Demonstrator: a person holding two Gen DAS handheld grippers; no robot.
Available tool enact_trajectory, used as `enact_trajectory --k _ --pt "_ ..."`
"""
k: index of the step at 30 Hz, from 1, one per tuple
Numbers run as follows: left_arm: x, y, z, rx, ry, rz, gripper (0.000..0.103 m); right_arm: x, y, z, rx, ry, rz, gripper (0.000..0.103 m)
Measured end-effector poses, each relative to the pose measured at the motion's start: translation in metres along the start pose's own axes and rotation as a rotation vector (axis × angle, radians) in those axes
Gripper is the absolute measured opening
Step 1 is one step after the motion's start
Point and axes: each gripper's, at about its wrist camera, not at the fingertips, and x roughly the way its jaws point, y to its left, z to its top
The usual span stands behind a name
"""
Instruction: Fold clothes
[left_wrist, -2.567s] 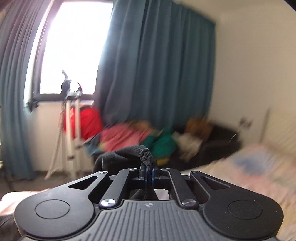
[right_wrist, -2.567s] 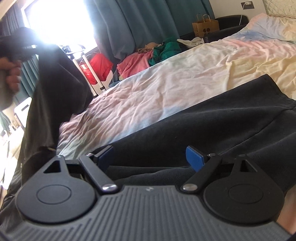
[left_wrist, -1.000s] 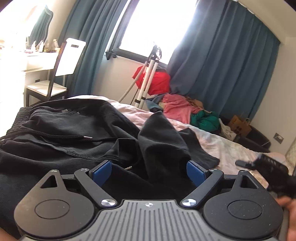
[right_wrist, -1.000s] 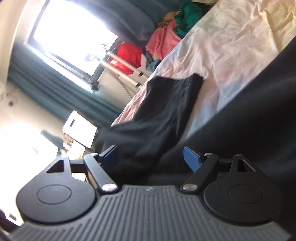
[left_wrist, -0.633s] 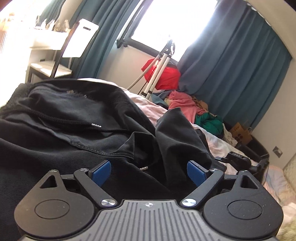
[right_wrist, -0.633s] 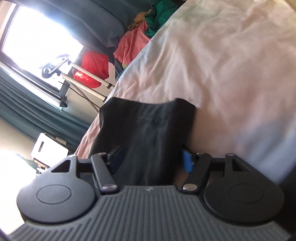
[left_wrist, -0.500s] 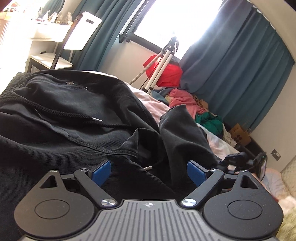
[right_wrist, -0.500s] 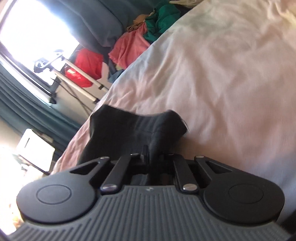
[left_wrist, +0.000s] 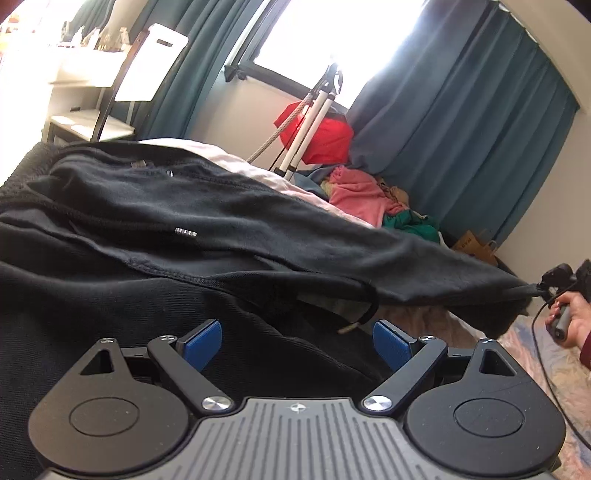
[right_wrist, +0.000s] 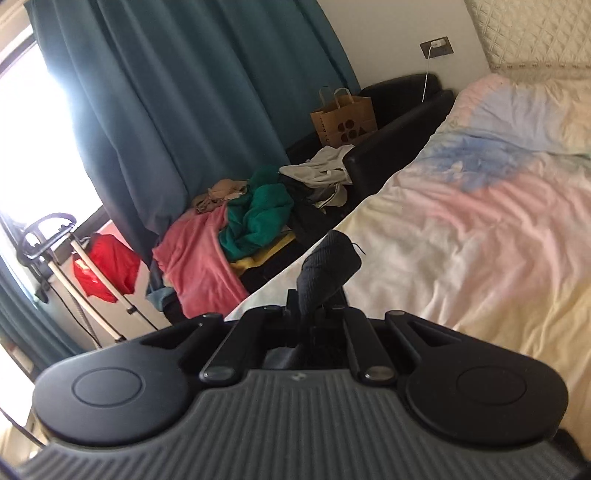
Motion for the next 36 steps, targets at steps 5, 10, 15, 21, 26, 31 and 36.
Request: enact_trajectory --k 5,10,15,21,26,31,36 --pt "0.0 -0.006 -0.001 -0.007 0.013 -0.017 0.091 -0.009 0.005 0.031 -0.045 -0.074 0.058 0.007" --pt "0.002 -0.014 -0.006 0.032 0.031 -0.023 0.091 -0.024 -0.014 0.022 -0.065 -0.141 0.116 0.007" --pt "0.003 -0.019 -0.012 0.061 0.058 -0.041 0.091 -0.016 -0.112 -0.05 -0.031 0.026 -0.046 0.007" --pt "-0.002 -0.022 -0.021 0.099 0.062 -0.045 0.091 -0.014 -0.166 -0.093 0.208 0.108 -0.091 0.007" --pt "0.003 -0.028 -0.022 0.111 0.071 -0.031 0.091 -0.019 -0.153 -0.071 0.197 0.081 -0.055 0.007" --pt "0.002 -0.041 -0.018 0.145 0.053 -0.012 0.091 -0.03 -0.136 -0.046 0.058 0.053 -0.039 0.007" --pt "-0.001 -0.046 -0.021 0.204 0.085 -0.016 0.091 -0.037 -0.183 -0.088 0.076 0.174 -0.125 0.007"
